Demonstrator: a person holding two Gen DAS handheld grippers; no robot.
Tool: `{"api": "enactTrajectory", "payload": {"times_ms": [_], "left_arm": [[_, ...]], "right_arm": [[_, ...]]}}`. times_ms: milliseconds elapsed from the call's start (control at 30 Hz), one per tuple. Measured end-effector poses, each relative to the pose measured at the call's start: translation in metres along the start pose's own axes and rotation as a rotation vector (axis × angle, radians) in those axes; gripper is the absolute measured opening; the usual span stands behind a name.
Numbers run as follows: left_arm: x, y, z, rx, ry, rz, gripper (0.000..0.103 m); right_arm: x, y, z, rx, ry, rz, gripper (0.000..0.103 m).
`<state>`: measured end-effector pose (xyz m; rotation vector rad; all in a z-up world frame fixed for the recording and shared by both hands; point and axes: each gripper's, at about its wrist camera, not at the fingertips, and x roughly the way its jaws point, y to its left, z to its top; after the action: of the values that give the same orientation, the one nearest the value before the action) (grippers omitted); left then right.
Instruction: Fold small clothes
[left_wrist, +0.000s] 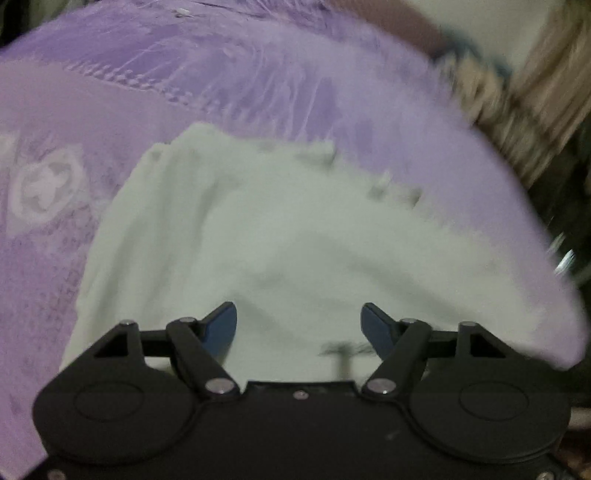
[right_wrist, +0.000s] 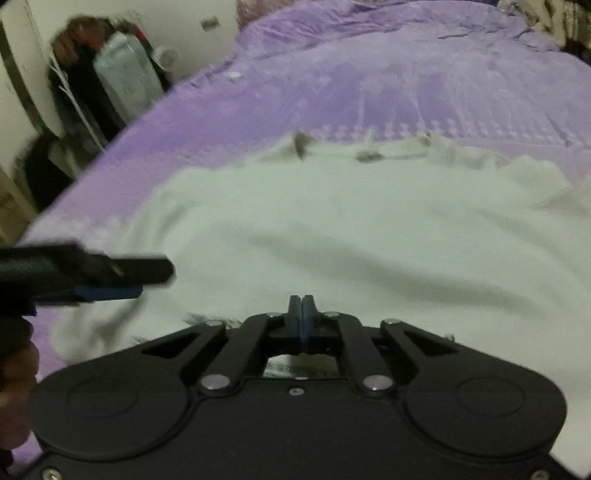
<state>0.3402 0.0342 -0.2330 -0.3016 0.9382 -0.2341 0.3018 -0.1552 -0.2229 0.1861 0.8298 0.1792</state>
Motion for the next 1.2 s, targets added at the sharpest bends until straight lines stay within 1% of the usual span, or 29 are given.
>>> {"api": "enactTrajectory", "payload": {"times_ms": [33,67,100,133,167,233,300,333,367,400,433,500,567,600,633,700,733,767,833,867,900,933,967,1033,1067,1133,1200], "left_arm": [[0.006,-0.003,-0.003,0.044,0.016,0.024,0.071],[0.01,-0.003,-0.006,0.076,0.033,0.044,0.068],[0.014,-0.004,-0.008,0.105,0.04,0.059,0.066],[0.016,-0.003,-0.01,0.138,0.041,0.083,0.061],[0.016,0.0,-0.011,0.163,0.04,0.099,0.06],[0.014,0.011,-0.012,0.171,0.039,0.095,0.055],[0.011,0.03,-0.01,0.133,0.048,0.071,0.044],[0.009,0.039,-0.008,0.113,0.051,0.065,0.033],[-0.001,0.044,-0.011,0.099,0.055,0.073,0.022],[-0.003,0.048,-0.011,0.09,0.056,0.08,0.02],[-0.006,0.052,-0.011,0.08,0.059,0.08,0.02],[-0.011,0.058,-0.012,0.067,0.057,0.075,0.02],[-0.015,0.061,-0.015,0.068,0.055,0.081,0.02],[-0.017,0.061,-0.015,0.063,0.055,0.084,0.02],[-0.02,0.061,-0.015,0.057,0.054,0.089,0.02],[-0.027,0.055,-0.014,0.07,0.052,0.107,0.025],[-0.032,0.051,-0.013,0.079,0.051,0.113,0.036],[-0.035,0.046,-0.013,0.086,0.044,0.119,0.051],[-0.042,0.034,-0.012,0.11,0.011,0.151,0.069],[-0.045,0.027,-0.012,0.129,-0.006,0.183,0.071],[-0.049,0.022,-0.012,0.148,-0.014,0.204,0.071],[-0.052,0.018,-0.012,0.16,-0.02,0.209,0.071],[-0.058,0.015,-0.013,0.163,-0.02,0.209,0.072],[-0.066,0.015,-0.015,0.134,-0.01,0.197,0.073],[-0.07,0.019,-0.016,0.099,-0.003,0.184,0.074],[-0.079,0.03,-0.021,-0.008,0.003,0.146,0.074],[-0.095,0.048,-0.036,-0.156,-0.009,0.094,0.074]], "right_arm": [[0.003,-0.004,-0.001,0.008,0.015,-0.017,0.0],[0.005,-0.009,-0.001,0.022,0.017,-0.02,0.0],[0.003,-0.017,-0.001,0.036,0.016,-0.026,0.0],[0.004,-0.021,-0.001,0.042,0.015,-0.037,0.0],[0.002,-0.03,-0.001,0.041,0.013,-0.055,0.0],[-0.009,-0.045,-0.005,0.039,0.011,-0.086,0.0],[-0.02,-0.073,-0.007,0.08,0.015,-0.077,0.0],[-0.026,-0.082,-0.01,0.098,0.012,-0.069,0.0],[-0.033,-0.091,-0.013,0.113,0.009,-0.063,0.0],[-0.038,-0.098,-0.014,0.108,0.001,-0.116,0.0],[-0.043,-0.103,-0.015,0.085,-0.015,-0.165,0.0],[-0.055,-0.121,-0.02,0.09,-0.02,-0.229,0.0],[-0.064,-0.142,-0.026,0.139,-0.02,-0.225,0.0],[-0.068,-0.15,-0.028,0.141,-0.018,-0.258,0.0],[-0.071,-0.153,-0.029,0.131,-0.021,-0.274,0.0],[-0.076,-0.159,-0.029,0.141,-0.021,-0.277,0.0],[-0.078,-0.159,-0.029,0.149,-0.021,-0.276,0.0],[-0.079,-0.155,-0.027,0.135,-0.016,-0.28,0.0],[-0.084,-0.14,-0.023,0.077,-0.039,-0.294,0.0],[-0.088,-0.133,-0.023,0.055,-0.058,-0.301,0.012],[-0.092,-0.125,-0.021,0.039,-0.073,-0.301,0.029],[-0.095,-0.12,-0.019,0.032,-0.084,-0.284,0.037],[-0.099,-0.115,-0.017,0.03,-0.095,-0.256,0.051],[-0.106,-0.108,-0.015,0.032,-0.107,-0.206,0.052],[-0.107,-0.104,-0.013,0.028,-0.107,-0.186,0.052],[-0.107,-0.095,-0.01,0.017,-0.103,-0.155,0.052],[-0.103,-0.088,-0.009,0.003,-0.101,-0.143,0.052]]}}
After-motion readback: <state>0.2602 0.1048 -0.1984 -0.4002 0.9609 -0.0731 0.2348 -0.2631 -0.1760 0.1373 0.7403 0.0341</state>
